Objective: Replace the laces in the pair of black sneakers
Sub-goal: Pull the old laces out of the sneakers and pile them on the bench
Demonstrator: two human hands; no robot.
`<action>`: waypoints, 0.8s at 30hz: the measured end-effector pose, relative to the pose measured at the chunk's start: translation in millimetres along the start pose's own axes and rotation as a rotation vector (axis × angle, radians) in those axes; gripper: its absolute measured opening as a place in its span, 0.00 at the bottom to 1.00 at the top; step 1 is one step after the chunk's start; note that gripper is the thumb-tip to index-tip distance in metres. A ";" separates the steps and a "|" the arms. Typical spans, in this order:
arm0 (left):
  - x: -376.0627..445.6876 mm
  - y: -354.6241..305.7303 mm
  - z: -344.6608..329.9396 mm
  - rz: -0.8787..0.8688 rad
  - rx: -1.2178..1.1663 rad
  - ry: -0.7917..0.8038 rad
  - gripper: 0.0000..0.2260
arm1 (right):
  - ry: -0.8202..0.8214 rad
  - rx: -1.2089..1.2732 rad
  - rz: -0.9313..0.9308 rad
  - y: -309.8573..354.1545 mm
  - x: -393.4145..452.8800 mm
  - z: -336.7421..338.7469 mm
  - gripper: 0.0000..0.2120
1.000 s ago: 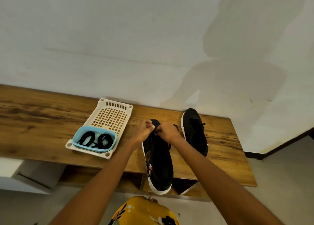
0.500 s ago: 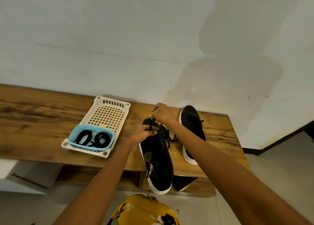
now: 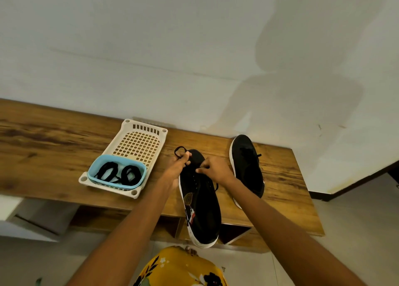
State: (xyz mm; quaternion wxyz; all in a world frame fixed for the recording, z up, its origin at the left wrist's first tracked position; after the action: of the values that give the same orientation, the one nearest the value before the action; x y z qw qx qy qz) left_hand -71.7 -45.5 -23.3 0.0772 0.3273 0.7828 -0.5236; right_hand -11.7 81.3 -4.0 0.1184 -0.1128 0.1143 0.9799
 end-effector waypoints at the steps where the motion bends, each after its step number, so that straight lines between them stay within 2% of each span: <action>1: -0.9 -1.0 -0.5 -0.016 0.049 0.012 0.09 | -0.021 -0.017 -0.005 4.0 1.9 4.7 0.11; 4: -6.6 1.1 -1.1 0.038 0.222 0.129 0.25 | -0.079 0.026 -0.013 23.8 10.0 36.1 0.12; 6: -8.2 7.3 0.6 0.068 0.241 0.168 0.29 | -0.166 0.159 -0.040 34.0 16.8 68.0 0.13; 11: -10.6 9.6 -2.9 0.048 0.292 0.222 0.06 | -0.256 0.655 -0.143 42.9 30.2 115.6 0.11; 15: -9.3 9.1 -8.8 0.046 0.299 0.153 0.05 | -0.230 0.789 -0.133 38.4 25.0 94.1 0.10; 17: -8.9 11.5 -8.5 0.050 0.170 0.101 0.06 | -0.169 0.675 -0.138 26.1 21.3 72.0 0.15; 19: -7.8 13.3 -4.4 0.051 -0.053 0.042 0.07 | -0.029 0.372 -0.089 11.8 13.2 45.1 0.18; 21: -5.3 14.1 0.6 0.042 -0.199 0.007 0.07 | 0.082 0.085 0.005 0.9 3.8 18.2 0.15; 24: -4.8 14.2 2.6 0.028 -0.194 0.008 0.06 | 0.012 -0.043 0.011 -0.9 -1.6 3.8 0.10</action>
State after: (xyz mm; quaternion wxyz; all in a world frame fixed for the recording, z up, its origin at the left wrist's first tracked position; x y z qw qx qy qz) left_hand -60.2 -46.4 -33.2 0.1128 0.3313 0.8255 -0.4428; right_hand -10.7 82.8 -0.2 0.1101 -0.1204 0.0944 0.9821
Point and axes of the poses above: each hand's wrist, its own x-axis towards the middle knuckle, its own z-axis out of the back of the hand, y = z × x, the point moved 1 cm from there along x, towards the middle knuckle, and after that the axes turned 13 degrees about -x, right-handed, at the moved point
